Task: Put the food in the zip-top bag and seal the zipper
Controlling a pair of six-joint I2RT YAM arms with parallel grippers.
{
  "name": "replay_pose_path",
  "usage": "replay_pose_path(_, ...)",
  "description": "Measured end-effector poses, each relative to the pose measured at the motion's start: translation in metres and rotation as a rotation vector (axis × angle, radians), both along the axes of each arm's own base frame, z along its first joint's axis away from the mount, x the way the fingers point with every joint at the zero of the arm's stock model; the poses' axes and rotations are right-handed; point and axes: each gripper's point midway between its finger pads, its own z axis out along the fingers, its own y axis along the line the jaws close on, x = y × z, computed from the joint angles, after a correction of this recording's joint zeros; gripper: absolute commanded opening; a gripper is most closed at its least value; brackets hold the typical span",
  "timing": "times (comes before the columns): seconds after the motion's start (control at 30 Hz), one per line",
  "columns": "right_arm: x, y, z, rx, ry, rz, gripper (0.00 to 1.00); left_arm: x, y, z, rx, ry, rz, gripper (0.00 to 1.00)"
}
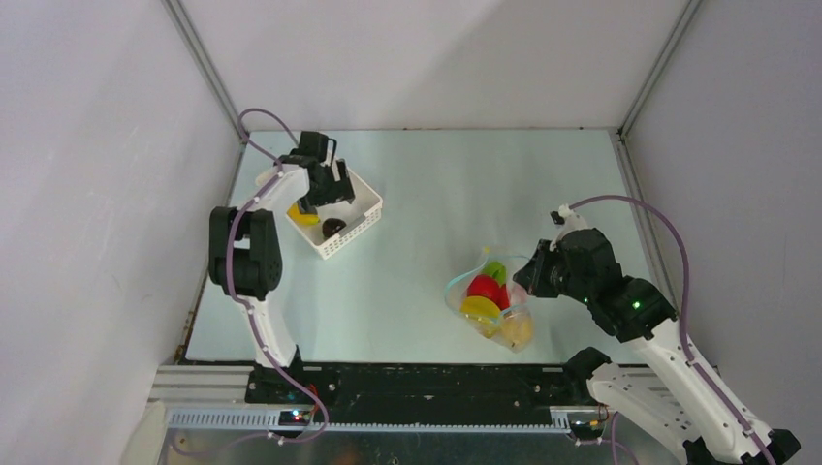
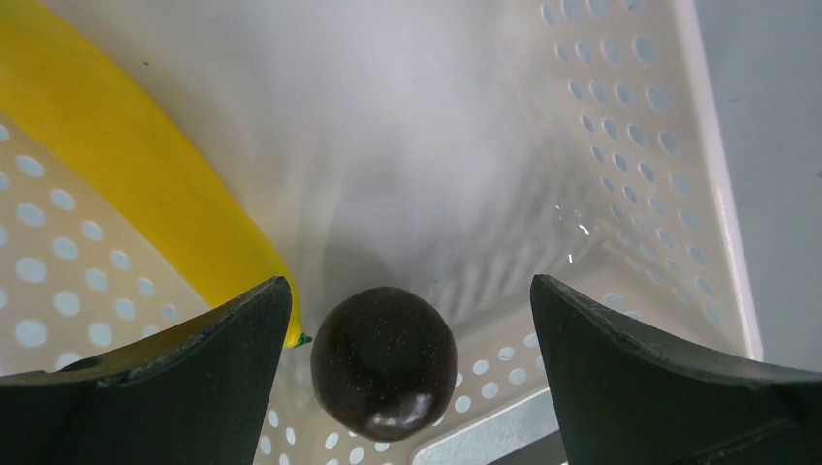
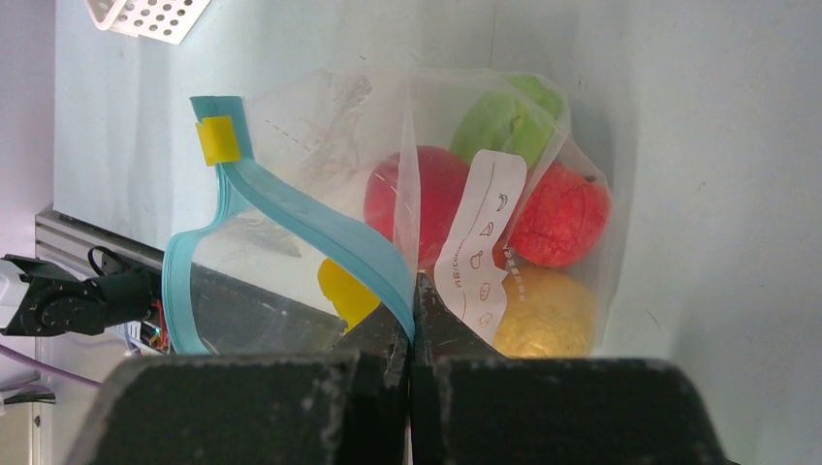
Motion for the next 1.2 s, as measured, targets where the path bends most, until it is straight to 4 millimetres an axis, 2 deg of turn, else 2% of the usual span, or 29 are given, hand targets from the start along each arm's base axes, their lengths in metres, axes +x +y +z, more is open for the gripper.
replay_pose_path(0.27, 0.003, -0.002, -0.002, -0.012, 0.003, -0.017, 0.0, -0.005, -0.005, -0.029, -0.024, 0.047, -0.013, 0.96)
replay_pose_path(0.53, 0.005, -0.002, -0.006, -0.024, 0.014, -0.025, 0.0, 0.0, -0.016, -0.036, -0.079, 0.039, -0.023, 0.88)
replay_pose_path(0.73, 0.006, -0.003, -0.006, -0.028, 0.012, -0.031, 0.0, -0.002, -0.018, -0.043, -0.096, 0.048, -0.023, 0.72)
replay_pose_path(0.93, 0.006, -0.003, -0.006, -0.028, 0.012, -0.03, 0.0, -0.002, -0.019, -0.044, -0.1, 0.047, -0.018, 0.52)
replay_pose_path(1.2, 0.006, -0.004, -0.006, -0.029, 0.012, -0.032, 0.0, -0.003, -0.022, -0.048, -0.119, 0.041, -0.026, 0.43)
